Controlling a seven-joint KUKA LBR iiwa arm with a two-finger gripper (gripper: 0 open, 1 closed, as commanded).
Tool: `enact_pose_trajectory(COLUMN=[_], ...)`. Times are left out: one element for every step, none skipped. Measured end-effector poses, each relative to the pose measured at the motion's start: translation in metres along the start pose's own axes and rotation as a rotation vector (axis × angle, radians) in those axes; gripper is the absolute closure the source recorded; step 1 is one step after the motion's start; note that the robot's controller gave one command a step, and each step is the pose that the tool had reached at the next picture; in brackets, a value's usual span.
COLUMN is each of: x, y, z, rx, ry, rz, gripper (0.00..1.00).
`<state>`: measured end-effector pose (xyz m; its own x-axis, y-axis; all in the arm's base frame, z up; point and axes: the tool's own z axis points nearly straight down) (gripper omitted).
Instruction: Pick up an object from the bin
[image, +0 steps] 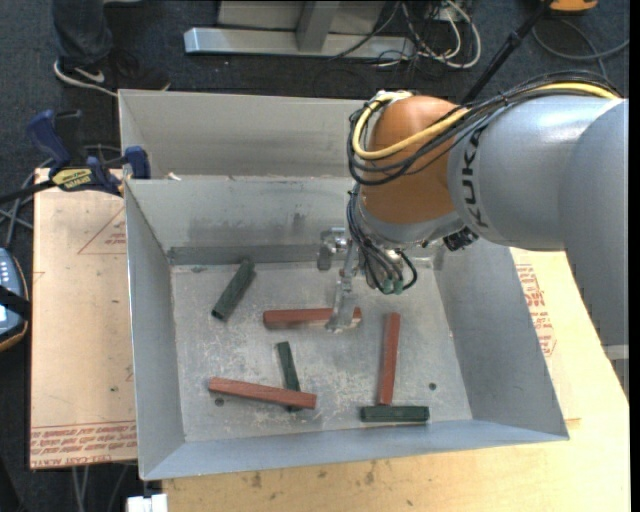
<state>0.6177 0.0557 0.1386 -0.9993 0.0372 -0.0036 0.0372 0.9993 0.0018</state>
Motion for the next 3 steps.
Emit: enact_pose_trajectory(x=[-0.011, -0.009, -0.009], y=[-0.008, 0.008, 0.008], z=[0.063, 0.067, 0.067], rx=[0.000, 0.001, 0.000], ry=[-0.002, -0.003, -0.003], rz=[-0.030, 0.083, 0.084], gripper=[0.00, 1.00, 1.00])
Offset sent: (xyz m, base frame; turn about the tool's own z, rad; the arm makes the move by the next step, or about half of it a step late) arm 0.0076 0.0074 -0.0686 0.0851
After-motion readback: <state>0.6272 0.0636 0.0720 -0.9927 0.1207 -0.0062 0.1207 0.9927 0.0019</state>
